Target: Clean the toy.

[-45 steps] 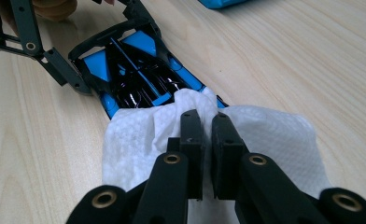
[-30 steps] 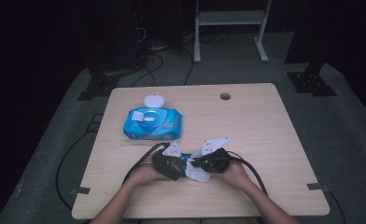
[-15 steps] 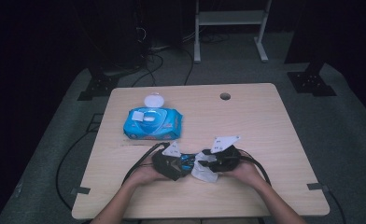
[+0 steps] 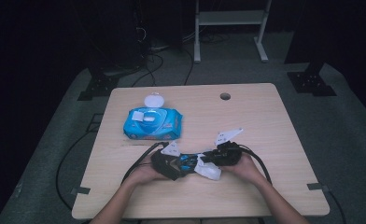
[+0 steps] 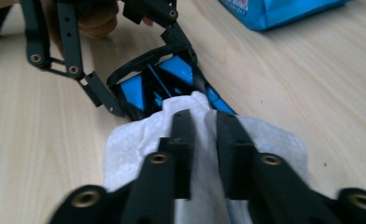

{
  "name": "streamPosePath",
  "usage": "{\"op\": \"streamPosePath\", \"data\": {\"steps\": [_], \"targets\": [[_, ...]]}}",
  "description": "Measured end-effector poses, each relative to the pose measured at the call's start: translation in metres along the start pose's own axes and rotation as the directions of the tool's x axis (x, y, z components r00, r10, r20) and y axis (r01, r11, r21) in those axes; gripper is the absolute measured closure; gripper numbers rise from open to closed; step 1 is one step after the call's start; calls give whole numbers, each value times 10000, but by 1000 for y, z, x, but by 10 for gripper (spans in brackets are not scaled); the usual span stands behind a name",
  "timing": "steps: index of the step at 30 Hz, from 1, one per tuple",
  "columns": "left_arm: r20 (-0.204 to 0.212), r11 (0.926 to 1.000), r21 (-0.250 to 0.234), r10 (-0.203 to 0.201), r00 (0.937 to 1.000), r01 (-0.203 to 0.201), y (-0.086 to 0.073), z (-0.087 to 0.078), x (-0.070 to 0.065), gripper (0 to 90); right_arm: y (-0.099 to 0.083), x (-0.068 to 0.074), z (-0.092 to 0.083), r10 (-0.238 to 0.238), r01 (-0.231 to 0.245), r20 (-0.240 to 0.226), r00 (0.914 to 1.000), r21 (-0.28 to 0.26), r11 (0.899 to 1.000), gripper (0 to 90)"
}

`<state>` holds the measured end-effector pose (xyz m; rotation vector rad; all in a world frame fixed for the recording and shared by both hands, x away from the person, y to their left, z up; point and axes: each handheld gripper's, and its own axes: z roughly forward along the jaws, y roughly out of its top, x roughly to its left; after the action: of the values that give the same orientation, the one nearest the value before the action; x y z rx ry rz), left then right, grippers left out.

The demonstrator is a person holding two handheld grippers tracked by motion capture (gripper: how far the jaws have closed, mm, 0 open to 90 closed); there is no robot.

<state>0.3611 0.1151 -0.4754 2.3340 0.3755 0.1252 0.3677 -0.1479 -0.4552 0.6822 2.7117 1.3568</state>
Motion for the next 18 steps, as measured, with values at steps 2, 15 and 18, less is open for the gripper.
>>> {"op": "streamPosePath", "data": {"steps": [2, 15, 18], "targets": [[-52, 10000, -3, -14, 10000, 14, 0, 0, -1, 239, 2, 2, -1, -1, 1, 121, 9999, 67, 10000, 829], [-119, 10000, -51, 24, 9999, -24, 0, 2, -2, 239, 28, 37, 40, -1407, 1423, -445, 9891, 367, 9891, 834], [-111, 10000, -48, 39, 9999, -40, 0, 2, -2, 240, 24, 30, 26, -1291, 1292, -38, 9916, 357, 9910, 835]]}}
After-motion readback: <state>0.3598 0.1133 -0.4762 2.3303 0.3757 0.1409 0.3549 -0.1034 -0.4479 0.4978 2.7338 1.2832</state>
